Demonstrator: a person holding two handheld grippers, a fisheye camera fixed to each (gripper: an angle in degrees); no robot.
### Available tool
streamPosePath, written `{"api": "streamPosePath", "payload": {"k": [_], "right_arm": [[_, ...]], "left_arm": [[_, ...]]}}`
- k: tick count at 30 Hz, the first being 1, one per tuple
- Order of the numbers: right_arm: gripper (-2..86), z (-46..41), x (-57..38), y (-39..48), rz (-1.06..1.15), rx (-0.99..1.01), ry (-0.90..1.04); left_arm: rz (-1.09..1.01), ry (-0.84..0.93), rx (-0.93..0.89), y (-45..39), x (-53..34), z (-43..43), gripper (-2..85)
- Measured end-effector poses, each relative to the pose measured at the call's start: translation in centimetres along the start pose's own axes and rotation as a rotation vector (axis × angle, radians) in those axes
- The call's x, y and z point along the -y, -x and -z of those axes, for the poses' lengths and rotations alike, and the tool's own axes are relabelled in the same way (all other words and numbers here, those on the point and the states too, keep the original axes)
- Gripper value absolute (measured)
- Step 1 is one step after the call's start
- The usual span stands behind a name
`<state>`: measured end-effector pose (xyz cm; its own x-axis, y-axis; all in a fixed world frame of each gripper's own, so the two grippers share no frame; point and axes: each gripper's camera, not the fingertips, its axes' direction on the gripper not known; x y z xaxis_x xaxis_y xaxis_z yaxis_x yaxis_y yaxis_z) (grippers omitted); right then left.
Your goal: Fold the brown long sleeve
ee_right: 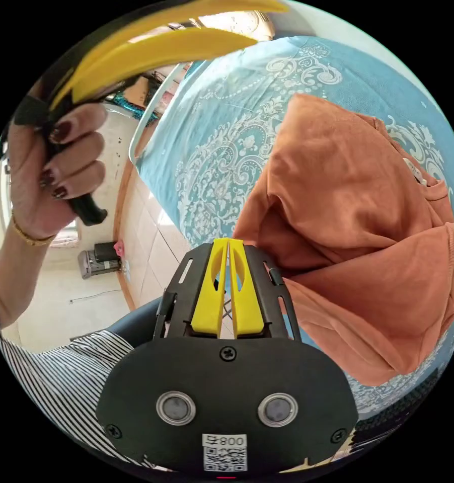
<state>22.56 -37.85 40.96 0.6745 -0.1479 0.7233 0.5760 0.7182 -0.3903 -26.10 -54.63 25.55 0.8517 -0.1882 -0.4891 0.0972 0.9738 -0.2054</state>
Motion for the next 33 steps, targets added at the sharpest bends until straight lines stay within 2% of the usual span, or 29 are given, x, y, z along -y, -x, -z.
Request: {"api": "streamPosePath", "payload": {"k": [1,4,6,8,11,15,19,21,24,30,33], "right_arm": [[0.1,0.2,-0.2,0.3,0.002,0.039,-0.024],[0.4,1.6,-1.1,0.1,-0.022,-0.013,-0.084],[0.9,3.1,-1.4,-1.7,-0.068,-0.093,-0.123],[2.1,5.6,-1.8,-6.1,-0.197,-0.260,-0.207],[5.4,8.0,-2.3,-12.7,-0.350,-0.370,-0.264],[6.9,8.2,-2.2,-17.7,-0.396,-0.363,-0.235],[7.8,5.9,-2.2,-19.7,-0.393,-0.434,-0.146],[8.5,5.1,-2.6,-20.4,-0.396,-0.420,-0.140],[8.4,3.9,-3.3,-21.7,-0.413,-0.349,-0.150],[3.7,2.0,-2.6,-21.8,-0.337,-0.293,-0.063],[2.6,3.0,-3.7,-21.3,-0.291,-0.166,-0.060]], "left_arm": [[0.007,0.009,0.002,0.7,-0.1,-0.2,11.4],[0.013,0.049,0.013,3.3,0.1,-1.7,11.9],[0.004,0.071,0.035,4.9,1.3,-3.0,12.1],[-0.017,0.102,0.057,5.8,2.6,-4.1,12.2],[-0.101,0.170,0.079,6.2,4.9,-6.5,12.5],[-0.271,0.275,0.143,5.0,7.8,-10.5,12.8],[-0.330,0.369,0.190,5.4,9.1,-13.9,12.5],[-0.341,0.449,0.208,6.3,9.1,-15.8,11.4],[-0.352,0.469,0.163,7.3,8.7,-15.8,7.5],[-0.337,0.402,0.121,8.8,7.2,-12.1,1.9],[-0.312,0.338,0.036,9.7,6.0,-8.6,1.3]]}}
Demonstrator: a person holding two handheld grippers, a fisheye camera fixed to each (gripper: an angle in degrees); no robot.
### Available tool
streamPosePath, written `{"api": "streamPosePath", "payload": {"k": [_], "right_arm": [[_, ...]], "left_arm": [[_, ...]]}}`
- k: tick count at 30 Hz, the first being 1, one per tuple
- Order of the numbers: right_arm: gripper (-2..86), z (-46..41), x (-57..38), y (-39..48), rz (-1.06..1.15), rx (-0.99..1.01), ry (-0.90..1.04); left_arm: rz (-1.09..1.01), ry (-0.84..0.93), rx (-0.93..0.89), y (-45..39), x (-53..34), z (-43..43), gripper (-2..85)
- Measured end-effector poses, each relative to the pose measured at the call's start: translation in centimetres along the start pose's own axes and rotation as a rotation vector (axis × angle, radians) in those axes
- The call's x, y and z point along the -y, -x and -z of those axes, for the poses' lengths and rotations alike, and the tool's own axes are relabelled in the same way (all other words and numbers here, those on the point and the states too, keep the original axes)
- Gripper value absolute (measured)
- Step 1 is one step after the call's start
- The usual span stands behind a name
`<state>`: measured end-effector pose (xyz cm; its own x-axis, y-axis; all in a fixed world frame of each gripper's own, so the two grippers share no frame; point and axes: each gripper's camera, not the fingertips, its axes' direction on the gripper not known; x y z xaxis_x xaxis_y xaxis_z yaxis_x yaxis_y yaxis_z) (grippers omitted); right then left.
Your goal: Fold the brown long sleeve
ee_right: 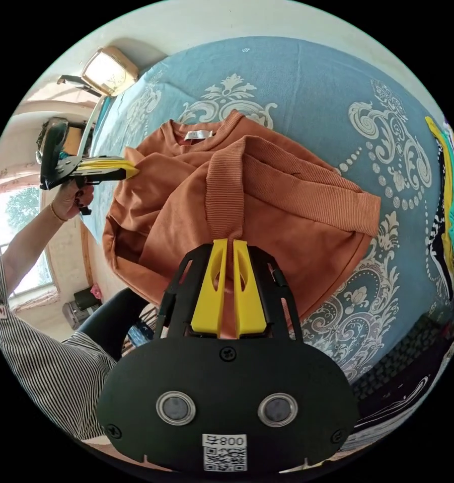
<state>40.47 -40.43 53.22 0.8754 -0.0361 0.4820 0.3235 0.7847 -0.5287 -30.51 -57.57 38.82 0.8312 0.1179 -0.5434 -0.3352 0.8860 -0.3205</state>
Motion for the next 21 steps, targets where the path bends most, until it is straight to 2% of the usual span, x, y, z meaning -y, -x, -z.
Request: {"api": "streamPosePath", "payload": {"k": [6,9,12,15,17,19,21], "right_arm": [[1.5,4.6,-9.2,-0.6,-0.033,0.252,-0.078],[1.2,4.6,-16.1,-0.5,-0.137,0.328,-0.032],[1.1,1.8,-23.3,-0.9,-0.329,0.419,0.061],[1.1,-3.5,-30.3,-3.0,-0.621,0.430,0.164],[1.0,-7.4,-35.4,-5.4,-0.906,0.555,0.170],[0.8,-7.5,-36.2,-5.7,-0.967,0.518,0.136],[0.9,-6.4,-34.4,-5.2,-0.898,0.461,0.136]], "left_arm": [[-0.010,-0.071,-0.066,-0.5,-7.4,5.8,1.0],[0.034,-0.083,-0.078,-0.2,-12.6,8.8,1.0],[0.126,-0.041,-0.004,1.0,-17.9,10.7,1.1],[0.302,0.024,0.061,4.4,-23.3,10.5,1.1],[0.436,0.065,0.093,6.8,-26.2,10.1,1.1],[0.537,0.050,0.112,8.5,-28.2,10.8,1.2],[0.551,-0.010,0.112,9.1,-28.7,12.2,2.1]]}}
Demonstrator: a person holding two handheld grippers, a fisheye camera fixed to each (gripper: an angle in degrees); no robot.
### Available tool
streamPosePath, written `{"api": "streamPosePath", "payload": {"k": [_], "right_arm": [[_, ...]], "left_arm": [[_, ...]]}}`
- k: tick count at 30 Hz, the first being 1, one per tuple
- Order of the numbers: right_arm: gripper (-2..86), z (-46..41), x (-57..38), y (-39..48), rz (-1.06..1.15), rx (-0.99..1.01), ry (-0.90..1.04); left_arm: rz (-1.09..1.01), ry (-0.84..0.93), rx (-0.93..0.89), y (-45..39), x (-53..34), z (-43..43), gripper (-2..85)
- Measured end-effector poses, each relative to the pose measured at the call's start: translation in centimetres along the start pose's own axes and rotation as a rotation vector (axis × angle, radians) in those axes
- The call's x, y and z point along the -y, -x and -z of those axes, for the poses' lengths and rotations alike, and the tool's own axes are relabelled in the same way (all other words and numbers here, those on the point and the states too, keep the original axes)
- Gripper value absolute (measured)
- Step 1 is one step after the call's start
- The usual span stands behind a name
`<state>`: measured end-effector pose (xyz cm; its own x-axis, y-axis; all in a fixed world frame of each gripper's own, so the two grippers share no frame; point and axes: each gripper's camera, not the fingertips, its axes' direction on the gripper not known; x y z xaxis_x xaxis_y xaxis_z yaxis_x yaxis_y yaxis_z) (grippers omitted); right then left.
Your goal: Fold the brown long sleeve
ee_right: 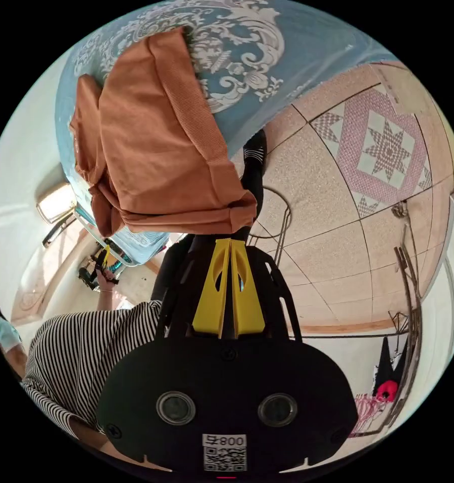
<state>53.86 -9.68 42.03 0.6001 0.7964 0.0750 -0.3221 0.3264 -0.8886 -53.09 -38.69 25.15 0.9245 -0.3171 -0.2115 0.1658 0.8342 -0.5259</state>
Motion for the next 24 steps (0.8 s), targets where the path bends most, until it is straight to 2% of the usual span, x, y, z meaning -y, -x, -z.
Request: {"api": "streamPosePath", "payload": {"k": [6,11,13,15,17,20,24], "right_arm": [[4.7,3.7,4.5,16.8,0.462,-0.253,-0.221],[8.7,-2.7,6.6,36.0,1.018,-0.490,-0.260],[9.2,-6.0,6.6,39.7,1.119,-0.555,-0.240],[9.3,-9.1,6.6,42.1,1.176,-0.646,-0.216],[9.2,-12.3,6.9,43.5,1.187,-0.772,-0.213],[7.5,-13.2,6.4,43.8,1.191,-0.873,-0.216],[3.3,-7.2,4.1,43.1,1.150,-0.780,-0.302]], "left_arm": [[-0.231,-0.028,-0.087,-5.2,3.7,-0.8,9.5],[-0.393,0.023,-0.031,-10.5,4.0,-4.2,11.9],[-0.409,0.058,0.012,-11.2,3.6,-5.6,11.8],[-0.422,0.105,0.144,-11.4,2.9,-7.1,9.4],[-0.439,0.112,0.201,-11.1,2.2,-7.0,6.1],[-0.397,0.045,0.178,-9.2,1.0,-4.2,2.9],[-0.173,-0.132,0.139,-2.8,-2.4,3.4,2.3]]}}
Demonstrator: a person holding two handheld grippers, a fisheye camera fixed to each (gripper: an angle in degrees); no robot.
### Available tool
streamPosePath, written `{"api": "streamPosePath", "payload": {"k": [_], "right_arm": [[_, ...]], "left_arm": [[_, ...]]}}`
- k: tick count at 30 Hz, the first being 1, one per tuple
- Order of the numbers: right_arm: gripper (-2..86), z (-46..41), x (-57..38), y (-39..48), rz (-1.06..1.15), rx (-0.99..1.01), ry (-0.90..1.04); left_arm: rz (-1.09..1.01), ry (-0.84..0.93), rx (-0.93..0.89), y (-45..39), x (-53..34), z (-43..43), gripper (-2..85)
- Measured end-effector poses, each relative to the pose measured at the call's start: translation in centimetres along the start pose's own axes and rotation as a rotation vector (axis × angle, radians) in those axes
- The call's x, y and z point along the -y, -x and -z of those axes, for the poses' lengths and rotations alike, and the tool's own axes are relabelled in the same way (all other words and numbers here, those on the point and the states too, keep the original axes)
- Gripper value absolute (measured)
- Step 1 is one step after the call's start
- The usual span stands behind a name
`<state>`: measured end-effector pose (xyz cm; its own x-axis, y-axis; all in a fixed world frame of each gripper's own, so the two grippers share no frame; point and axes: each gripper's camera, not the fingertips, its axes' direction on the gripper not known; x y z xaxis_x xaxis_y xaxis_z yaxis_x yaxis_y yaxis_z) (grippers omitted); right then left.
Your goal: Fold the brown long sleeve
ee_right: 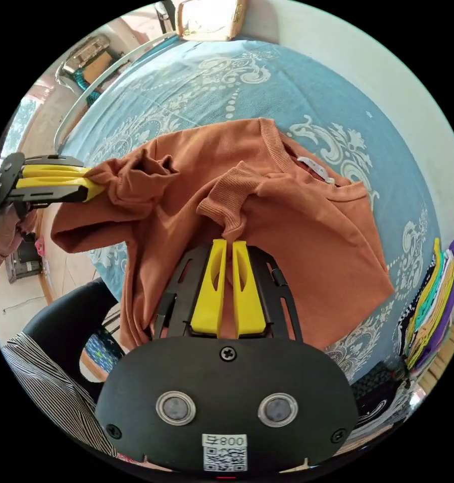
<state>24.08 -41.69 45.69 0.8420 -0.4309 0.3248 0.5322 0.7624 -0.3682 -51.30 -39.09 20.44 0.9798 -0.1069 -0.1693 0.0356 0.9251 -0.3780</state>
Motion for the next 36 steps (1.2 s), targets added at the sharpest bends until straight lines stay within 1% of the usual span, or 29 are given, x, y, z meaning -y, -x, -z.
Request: {"api": "streamPosePath", "payload": {"k": [1,2,3,5,6,7,8,9,10,11,13,14,16,18,20,21,22,25,26,27,28,29,30,32,36], "right_arm": [[2.7,2.6,-1.9,-2.2,-0.086,0.029,-0.051],[2.4,5.1,-4.4,-4.9,-0.190,0.055,-0.093],[2.4,6.4,-5.8,-6.3,-0.246,0.057,-0.113],[2.2,10.2,-12.9,-12.3,-0.512,0.060,-0.163],[2.2,10.7,-14.9,-13.8,-0.584,0.068,-0.164],[2.3,11.3,-19.2,-16.5,-0.739,0.079,-0.164],[2.5,11.3,-23.8,-18.8,-0.919,0.107,-0.143],[2.6,11.1,-26.2,-19.8,-1.013,0.141,-0.137],[2.9,10.6,-30.8,-21.1,-1.179,0.210,-0.137],[3.3,10.5,-34.7,-21.3,-1.321,0.224,-0.151],[4.1,11.0,-38.3,-20.7,-1.452,0.227,-0.173],[4.9,11.7,-39.0,-20.2,-1.477,0.226,-0.202],[5.4,12.8,-38.3,-19.9,-1.449,0.208,-0.220],[5.6,13.8,-36.0,-20.3,-1.375,0.183,-0.213],[6.1,16.1,-31.9,-21.1,-1.232,0.163,-0.248],[6.4,16.7,-30.8,-21.2,-1.194,0.141,-0.255],[7.1,18.0,-28.4,-21.5,-1.105,0.111,-0.268],[7.7,20.9,-22.1,-21.9,-0.858,0.032,-0.296],[8.0,21.3,-19.4,-22.2,-0.754,0.014,-0.284],[8.1,21.3,-18.0,-22.4,-0.704,0.013,-0.266],[8.4,20.9,-15.3,-22.8,-0.613,0.027,-0.233],[8.7,20.4,-12.7,-23.3,-0.534,0.039,-0.182],[8.9,20.2,-11.5,-23.4,-0.497,0.040,-0.152],[9.5,19.7,-7.9,-23.9,-0.385,0.024,-0.079],[10.6,19.3,-4.9,-24.7,-0.290,-0.056,0.004]], "left_arm": [[0.044,-0.022,0.011,1.2,-0.8,1.1,2.3],[0.134,-0.052,0.028,3.6,-2.5,3.0,2.4],[0.230,-0.065,0.039,6.1,-4.5,4.5,2.6],[0.363,-0.053,0.043,9.5,-7.5,5.7,3.4],[0.451,-0.038,0.030,11.4,-9.5,6.1,4.0],[0.494,-0.036,0.018,12.2,-10.5,6.3,4.3],[0.583,-0.035,-0.016,13.3,-12.4,6.6,5.2],[0.644,-0.044,-0.046,13.8,-14.0,6.8,5.9],[0.664,-0.050,-0.054,13.8,-14.6,7.0,6.2],[0.696,-0.061,-0.059,13.6,-15.6,7.2,6.6],[0.726,-0.067,-0.054,13.0,-16.3,7.6,7.0],[0.780,-0.057,-0.062,12.9,-16.7,7.9,7.3],[0.809,-0.069,-0.080,12.9,-17.5,8.6,7.7],[0.861,-0.026,-0.031,13.4,-18.6,9.7,8.3],[0.864,-0.004,0.031,13.4,-19.3,11.0,8.5],[0.838,0.000,0.061,13.1,-19.1,12.0,8.6],[0.821,-0.006,0.058,12.8,-18.8,12.4,8.7],[0.612,-0.080,-0.029,10.7,-15.1,14.0,9.5],[0.502,-0.073,-0.077,9.7,-12.5,13.5,9.8],[0.408,-0.044,-0.121,8.9,-9.9,12.3,10.3],[0.367,-0.034,-0.142,8.5,-8.5,11.5,10.7],[0.283,-0.021,-0.183,7.6,-5.9,10.0,11.3],[0.224,0.002,-0.206,6.8,-3.5,8.6,12.0],[0.146,0.042,-0.215,5.8,-0.4,6.7,13.1],[0.061,0.099,-0.147,4.4,4.1,4.3,14.0]]}}
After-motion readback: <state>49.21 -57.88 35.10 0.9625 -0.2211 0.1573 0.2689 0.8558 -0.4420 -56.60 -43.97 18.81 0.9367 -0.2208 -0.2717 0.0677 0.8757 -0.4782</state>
